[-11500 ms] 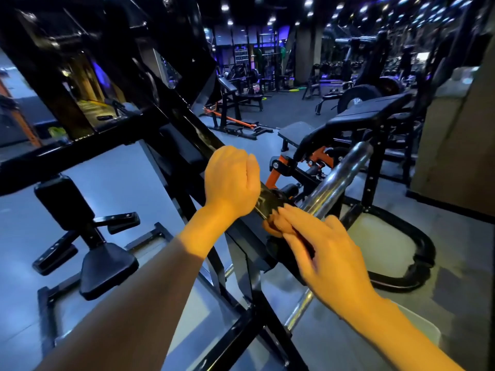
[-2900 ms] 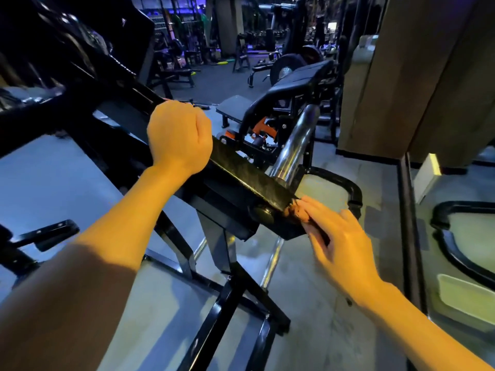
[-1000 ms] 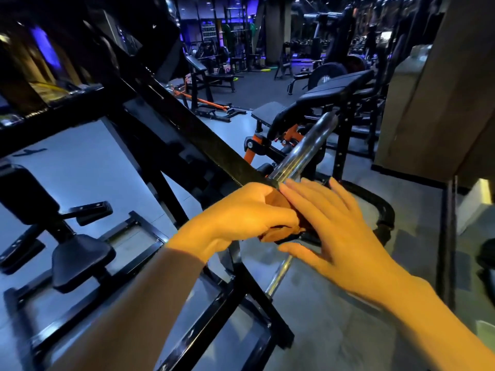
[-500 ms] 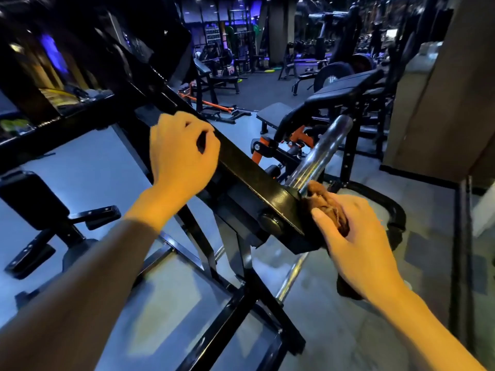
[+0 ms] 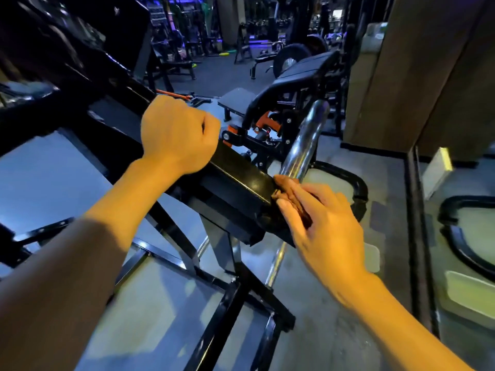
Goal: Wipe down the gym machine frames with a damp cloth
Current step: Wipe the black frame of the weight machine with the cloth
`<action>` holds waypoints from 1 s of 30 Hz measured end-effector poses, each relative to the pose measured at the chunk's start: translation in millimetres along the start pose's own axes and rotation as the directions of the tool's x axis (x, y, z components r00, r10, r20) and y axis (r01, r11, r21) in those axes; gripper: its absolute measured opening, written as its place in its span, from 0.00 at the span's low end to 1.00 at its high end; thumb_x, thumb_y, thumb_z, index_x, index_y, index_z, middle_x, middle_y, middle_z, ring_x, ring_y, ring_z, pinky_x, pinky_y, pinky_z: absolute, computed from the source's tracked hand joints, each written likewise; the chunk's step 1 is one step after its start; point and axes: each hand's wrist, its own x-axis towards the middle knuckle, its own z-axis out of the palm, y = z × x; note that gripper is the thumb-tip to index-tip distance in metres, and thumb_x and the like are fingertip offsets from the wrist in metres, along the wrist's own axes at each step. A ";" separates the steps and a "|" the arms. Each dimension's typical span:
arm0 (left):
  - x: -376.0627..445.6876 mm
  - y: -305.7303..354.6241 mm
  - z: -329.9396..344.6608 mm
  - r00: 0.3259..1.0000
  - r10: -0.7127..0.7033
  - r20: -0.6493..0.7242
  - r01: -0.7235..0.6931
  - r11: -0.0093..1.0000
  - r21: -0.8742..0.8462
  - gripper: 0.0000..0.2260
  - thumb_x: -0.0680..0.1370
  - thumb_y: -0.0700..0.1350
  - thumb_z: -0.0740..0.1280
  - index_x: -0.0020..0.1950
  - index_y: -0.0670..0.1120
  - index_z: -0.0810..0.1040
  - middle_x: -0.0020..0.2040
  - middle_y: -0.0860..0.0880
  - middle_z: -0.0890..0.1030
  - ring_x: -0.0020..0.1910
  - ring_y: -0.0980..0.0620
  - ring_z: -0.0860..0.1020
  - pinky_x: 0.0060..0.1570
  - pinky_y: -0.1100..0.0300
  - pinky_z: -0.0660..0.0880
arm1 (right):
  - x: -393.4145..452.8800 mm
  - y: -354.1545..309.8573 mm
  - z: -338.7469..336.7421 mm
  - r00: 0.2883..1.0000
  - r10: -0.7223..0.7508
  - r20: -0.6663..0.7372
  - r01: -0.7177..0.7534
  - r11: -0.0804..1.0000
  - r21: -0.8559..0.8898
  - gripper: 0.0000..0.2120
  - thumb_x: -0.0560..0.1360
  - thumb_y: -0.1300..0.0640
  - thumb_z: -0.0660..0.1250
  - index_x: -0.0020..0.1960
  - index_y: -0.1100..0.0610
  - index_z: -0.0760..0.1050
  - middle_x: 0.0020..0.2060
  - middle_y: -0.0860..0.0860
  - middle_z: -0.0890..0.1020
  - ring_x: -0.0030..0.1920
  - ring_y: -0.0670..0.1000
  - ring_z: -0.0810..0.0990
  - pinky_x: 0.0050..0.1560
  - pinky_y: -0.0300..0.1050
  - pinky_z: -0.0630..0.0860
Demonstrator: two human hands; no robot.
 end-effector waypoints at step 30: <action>-2.1 5.9 2.8 0.996 -0.023 -0.090 0.024 1.000 0.004 0.24 0.82 0.44 0.55 0.25 0.45 0.59 0.23 0.46 0.60 0.27 0.46 0.56 0.39 0.52 0.54 | -12.2 23.3 -11.8 0.991 0.134 -0.002 -0.134 0.991 -0.030 0.15 0.83 0.50 0.68 0.69 0.44 0.80 0.54 0.40 0.81 0.51 0.45 0.79 0.46 0.30 0.72</action>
